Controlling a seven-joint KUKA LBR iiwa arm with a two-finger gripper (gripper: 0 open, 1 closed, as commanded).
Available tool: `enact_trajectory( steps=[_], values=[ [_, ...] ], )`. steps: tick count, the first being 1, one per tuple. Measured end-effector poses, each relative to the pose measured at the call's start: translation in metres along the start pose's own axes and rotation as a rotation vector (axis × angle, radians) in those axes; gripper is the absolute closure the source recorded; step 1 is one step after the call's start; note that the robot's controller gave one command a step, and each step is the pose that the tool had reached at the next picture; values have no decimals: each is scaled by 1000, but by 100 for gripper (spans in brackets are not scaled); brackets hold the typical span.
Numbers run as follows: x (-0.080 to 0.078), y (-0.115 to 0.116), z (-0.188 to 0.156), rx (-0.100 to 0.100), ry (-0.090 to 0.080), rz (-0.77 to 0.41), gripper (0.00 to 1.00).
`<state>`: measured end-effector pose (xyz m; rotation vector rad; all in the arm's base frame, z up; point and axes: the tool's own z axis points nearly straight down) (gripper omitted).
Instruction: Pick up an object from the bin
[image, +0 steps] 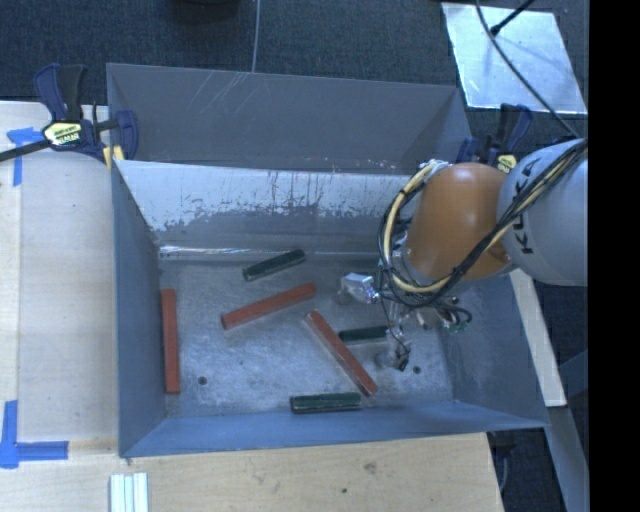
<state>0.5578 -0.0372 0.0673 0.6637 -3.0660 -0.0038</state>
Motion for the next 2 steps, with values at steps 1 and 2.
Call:
enact_trajectory(
  steps=[1, 2],
  values=[
    [-3, -1, -6, 5, -10, 0, 100],
    [-12, -2, -175, 10, -16, -46, 100]
  ],
)
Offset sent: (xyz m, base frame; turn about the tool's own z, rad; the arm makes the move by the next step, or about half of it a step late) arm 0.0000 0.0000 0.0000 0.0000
